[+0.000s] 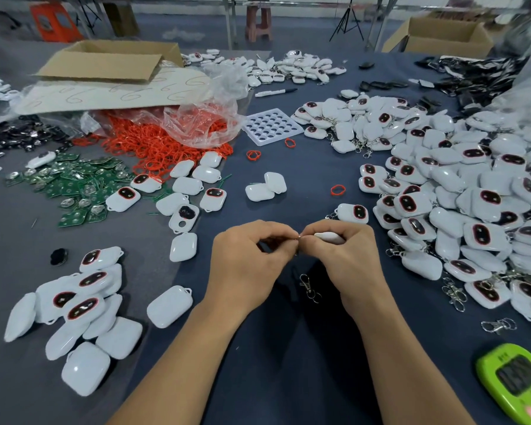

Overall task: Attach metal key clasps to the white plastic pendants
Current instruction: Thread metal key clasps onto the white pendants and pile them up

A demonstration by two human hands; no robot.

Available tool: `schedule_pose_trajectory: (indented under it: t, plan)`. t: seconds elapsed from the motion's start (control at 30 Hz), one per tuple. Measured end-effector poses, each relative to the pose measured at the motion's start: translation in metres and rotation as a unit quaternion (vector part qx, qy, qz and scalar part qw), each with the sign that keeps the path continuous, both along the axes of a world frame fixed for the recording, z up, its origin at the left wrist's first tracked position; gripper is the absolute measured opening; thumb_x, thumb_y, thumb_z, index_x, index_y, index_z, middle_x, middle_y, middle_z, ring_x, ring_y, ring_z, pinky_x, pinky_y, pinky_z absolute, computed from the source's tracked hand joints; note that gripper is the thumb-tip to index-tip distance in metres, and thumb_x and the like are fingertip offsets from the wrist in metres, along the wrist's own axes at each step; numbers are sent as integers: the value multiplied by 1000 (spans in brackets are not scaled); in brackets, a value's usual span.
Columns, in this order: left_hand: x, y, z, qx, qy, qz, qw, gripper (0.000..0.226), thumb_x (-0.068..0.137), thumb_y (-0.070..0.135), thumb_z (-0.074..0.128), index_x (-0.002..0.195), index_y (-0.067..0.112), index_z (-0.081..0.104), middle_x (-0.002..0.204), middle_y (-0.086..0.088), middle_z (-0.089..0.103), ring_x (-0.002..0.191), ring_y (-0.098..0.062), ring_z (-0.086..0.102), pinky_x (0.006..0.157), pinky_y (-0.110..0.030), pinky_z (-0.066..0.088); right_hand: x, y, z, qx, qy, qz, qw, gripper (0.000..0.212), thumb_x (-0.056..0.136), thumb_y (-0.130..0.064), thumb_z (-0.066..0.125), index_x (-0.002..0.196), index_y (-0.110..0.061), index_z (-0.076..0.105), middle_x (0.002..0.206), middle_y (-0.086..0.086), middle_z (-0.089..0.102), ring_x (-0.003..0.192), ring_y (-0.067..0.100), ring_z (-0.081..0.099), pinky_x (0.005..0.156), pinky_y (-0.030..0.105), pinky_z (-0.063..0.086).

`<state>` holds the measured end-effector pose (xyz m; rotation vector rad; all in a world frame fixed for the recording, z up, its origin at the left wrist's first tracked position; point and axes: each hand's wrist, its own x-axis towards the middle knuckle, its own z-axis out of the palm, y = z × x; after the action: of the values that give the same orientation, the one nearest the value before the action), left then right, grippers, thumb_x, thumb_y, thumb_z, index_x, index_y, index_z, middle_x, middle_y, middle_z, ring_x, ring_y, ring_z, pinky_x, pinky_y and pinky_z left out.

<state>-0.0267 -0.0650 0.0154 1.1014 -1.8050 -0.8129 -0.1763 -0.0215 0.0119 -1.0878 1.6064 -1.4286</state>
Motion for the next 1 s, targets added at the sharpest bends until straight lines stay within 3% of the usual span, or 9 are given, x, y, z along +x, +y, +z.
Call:
schedule_pose_trajectory:
  t: [0.1,0.23,0.4,0.67,1.0]
  plan:
    - [0,-3,-1,61,31,-6,998,32,79,16,82,82,47,77,76,25,74,73,2,71,68,-12,53,0,0,1,-13,-4,7,1000,16,75,-7,75,73,-22,80,74,1,77,74,13,72,71,25,54]
    - [1,-9,-3,134,47,-21,990,23,79,17,84,78,40,79,74,16,76,72,-3,74,67,-15,55,1,0,0,-9,-25,-1,1000,9,73,-14,75,73,-22,80,77,1,78,75,13,72,70,24,55]
    - [2,-10,-3,176,72,-52,980,22,78,10,82,76,32,81,76,5,78,76,-15,76,75,-30,61,0,-2,1,-3,-34,-1,999,6,71,-17,75,72,-19,80,64,-6,71,59,1,60,58,11,44]
    - [0,-5,0,200,93,-74,973,15,72,16,75,72,30,80,72,4,77,68,-6,71,66,-16,54,-4,1,1,-15,-30,26,999,11,76,-9,75,70,-18,79,59,-10,66,55,-1,55,56,9,43]
    - [-2,-3,1,201,97,-58,973,11,65,20,70,66,28,77,62,7,70,59,-5,61,58,-16,46,-3,4,7,-31,-45,66,996,28,84,7,73,67,-15,77,58,-11,64,53,-2,55,56,9,43]
